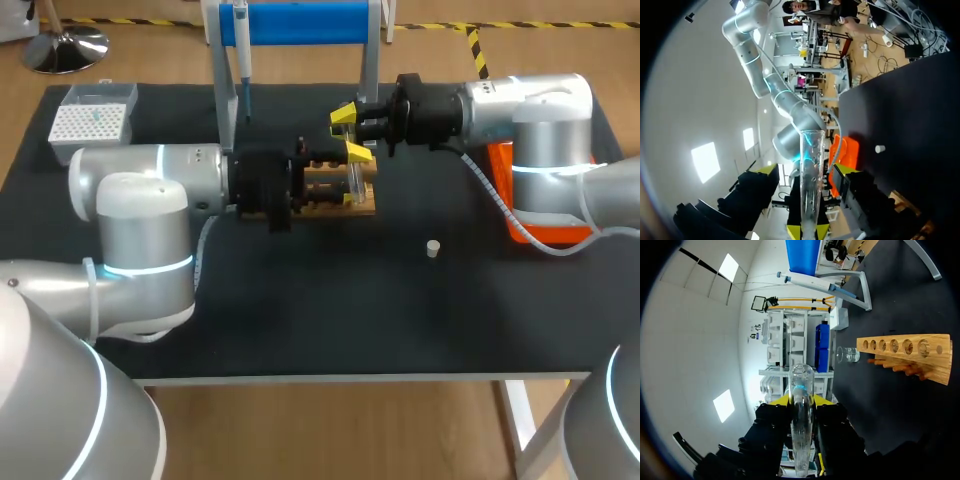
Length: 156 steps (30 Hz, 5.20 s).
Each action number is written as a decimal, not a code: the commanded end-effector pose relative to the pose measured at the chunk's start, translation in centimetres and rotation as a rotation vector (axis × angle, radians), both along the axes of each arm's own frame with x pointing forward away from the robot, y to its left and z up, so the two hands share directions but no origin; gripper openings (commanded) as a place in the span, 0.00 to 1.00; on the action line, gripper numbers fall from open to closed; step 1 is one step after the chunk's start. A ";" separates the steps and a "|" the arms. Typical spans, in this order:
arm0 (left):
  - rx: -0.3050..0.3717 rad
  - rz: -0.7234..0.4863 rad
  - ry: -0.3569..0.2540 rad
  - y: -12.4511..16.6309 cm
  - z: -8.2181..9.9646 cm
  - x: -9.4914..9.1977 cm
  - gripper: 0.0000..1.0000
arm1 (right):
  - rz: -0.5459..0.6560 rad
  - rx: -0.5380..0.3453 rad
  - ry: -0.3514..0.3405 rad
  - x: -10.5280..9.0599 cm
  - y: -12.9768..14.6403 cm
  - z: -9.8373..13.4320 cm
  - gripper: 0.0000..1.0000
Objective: Invert the test tube, pick up the pipette, mount the tip to pipette, aspirate from beaker and dispense into the tube, eject the tip, return the pipette, and cap with the stopper.
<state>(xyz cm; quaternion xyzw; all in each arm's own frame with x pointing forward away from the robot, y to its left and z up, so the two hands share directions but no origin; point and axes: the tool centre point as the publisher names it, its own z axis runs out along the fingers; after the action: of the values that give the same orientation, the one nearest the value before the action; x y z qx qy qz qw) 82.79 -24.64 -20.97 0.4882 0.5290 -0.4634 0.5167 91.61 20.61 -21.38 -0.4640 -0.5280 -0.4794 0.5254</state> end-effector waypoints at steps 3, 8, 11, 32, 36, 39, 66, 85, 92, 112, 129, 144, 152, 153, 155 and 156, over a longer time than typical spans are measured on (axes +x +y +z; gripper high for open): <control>0.002 -0.014 -0.006 0.0 0.0 0.1 0.53 | 0.004 -0.002 0.000 0.0 -0.1 0.0 0.00; 0.000 -0.023 -0.015 0.0 0.1 0.1 0.50 | 0.004 -0.002 0.000 0.0 -0.1 0.0 0.00; -0.001 -0.025 -0.017 0.0 0.1 0.0 0.49 | 0.004 -0.002 0.000 0.0 -0.1 0.0 0.00; -0.001 0.008 0.005 0.5 0.0 0.1 0.00 | 0.004 -0.002 0.000 0.0 -0.1 0.0 1.00; -0.001 0.008 0.005 0.5 0.0 0.1 0.00 | 0.004 -0.002 0.000 0.0 -0.1 0.0 1.00; -0.001 0.008 0.005 0.5 0.0 0.1 0.00 | 0.004 -0.002 0.000 0.0 -0.1 0.0 1.00; -0.001 0.008 0.005 0.5 0.0 0.1 0.00 | -0.165 -0.226 -0.829 -1.7 -6.7 0.1 1.00; -0.001 0.008 0.005 0.5 0.0 0.1 0.00 | -0.244 -0.305 -1.339 -2.7 -9.4 -3.9 1.00; -0.001 0.008 0.005 0.5 0.0 0.1 0.00 | -0.244 -0.305 -1.339 -2.7 -9.4 -3.9 1.00; -0.001 0.008 0.005 0.5 0.0 0.1 0.00 | 0.128 -0.516 -1.516 0.5 -7.2 -7.9 1.00; -0.001 0.008 0.005 0.5 0.0 0.1 0.00 | -0.047 -0.619 -1.453 0.9 -5.9 -10.6 1.00; -0.001 0.008 0.005 0.5 0.0 0.1 0.00 | -0.135 -0.600 -1.477 0.7 -6.2 -12.3 1.00; -0.001 0.008 0.005 0.5 0.0 0.1 0.00 | -0.130 -0.606 -1.479 0.6 -5.9 -12.7 1.00; -0.001 0.008 0.005 0.5 0.0 0.1 0.00 | -0.130 -0.607 -1.479 0.6 -5.8 -12.7 1.00; -0.001 0.008 0.005 0.5 0.0 0.1 0.00 | -0.130 -0.610 -1.480 0.6 -5.8 -12.8 1.00; -0.001 0.008 0.005 0.5 0.0 0.1 0.00 | -0.129 -0.611 -1.480 0.6 -5.8 -12.8 1.00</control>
<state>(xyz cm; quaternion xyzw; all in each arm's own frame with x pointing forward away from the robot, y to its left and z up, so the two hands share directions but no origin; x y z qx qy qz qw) 82.94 -24.09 -20.97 0.4848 0.5324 -0.4640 0.5160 92.31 14.73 -33.94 -0.1781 -0.8213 -0.5243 -0.1373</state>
